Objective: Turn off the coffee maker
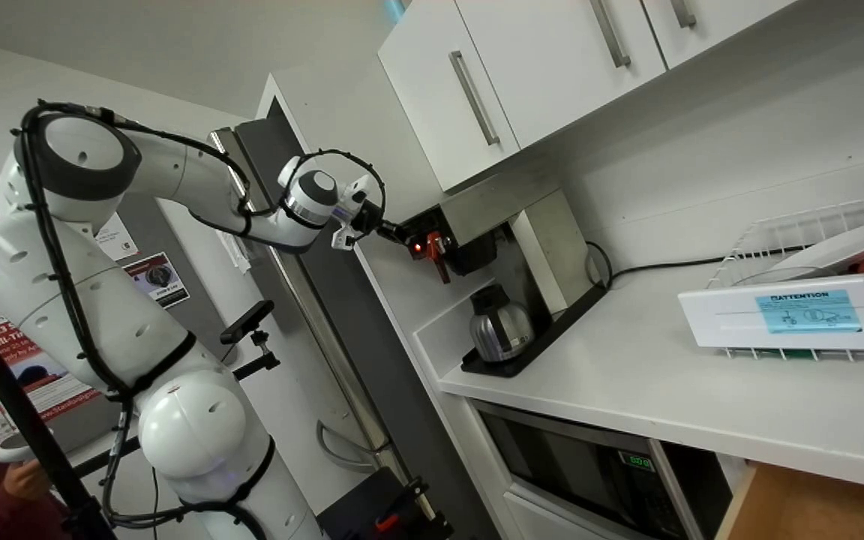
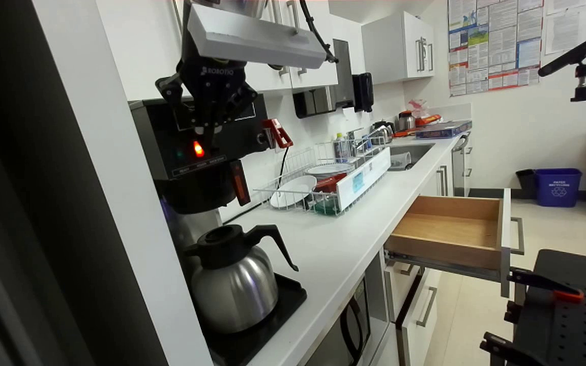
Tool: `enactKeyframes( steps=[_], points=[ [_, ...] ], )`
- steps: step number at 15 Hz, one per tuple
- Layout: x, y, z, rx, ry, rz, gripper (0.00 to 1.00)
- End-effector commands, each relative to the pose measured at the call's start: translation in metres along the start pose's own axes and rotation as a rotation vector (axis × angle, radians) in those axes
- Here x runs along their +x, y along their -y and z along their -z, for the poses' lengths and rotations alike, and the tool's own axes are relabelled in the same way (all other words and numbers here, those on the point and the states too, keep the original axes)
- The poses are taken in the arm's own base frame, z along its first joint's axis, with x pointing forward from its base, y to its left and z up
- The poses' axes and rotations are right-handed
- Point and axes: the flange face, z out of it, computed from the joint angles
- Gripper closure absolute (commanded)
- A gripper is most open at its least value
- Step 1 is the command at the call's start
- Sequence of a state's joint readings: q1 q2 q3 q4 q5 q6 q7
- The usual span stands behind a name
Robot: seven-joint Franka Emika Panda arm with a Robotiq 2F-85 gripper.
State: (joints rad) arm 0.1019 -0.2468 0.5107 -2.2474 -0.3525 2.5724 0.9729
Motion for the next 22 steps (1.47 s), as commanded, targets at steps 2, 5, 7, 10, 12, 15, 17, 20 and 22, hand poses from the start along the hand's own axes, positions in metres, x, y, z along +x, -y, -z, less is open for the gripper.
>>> enactKeyframes(
  steps=[2,5,7,10,12,15,17,20,22],
  points=[
    [0.007,0.007,-0.009,0.016,0.007,-0.01,1.0],
    [0.006,0.008,-0.01,0.016,0.018,-0.006,1.0],
    [0.005,0.01,-0.012,0.013,0.031,-0.001,1.0],
    [0.004,0.01,-0.014,0.003,0.034,0.001,1.0],
    [0.005,0.009,-0.015,0.0,0.033,0.001,1.0],
    [0.005,0.009,-0.018,-0.004,0.035,0.002,1.0],
    [0.004,0.009,-0.02,-0.007,0.038,0.003,1.0],
    [0.004,0.009,-0.022,-0.014,0.033,0.004,1.0],
    [0.003,0.008,-0.023,-0.023,0.024,0.011,1.0]
  ],
)
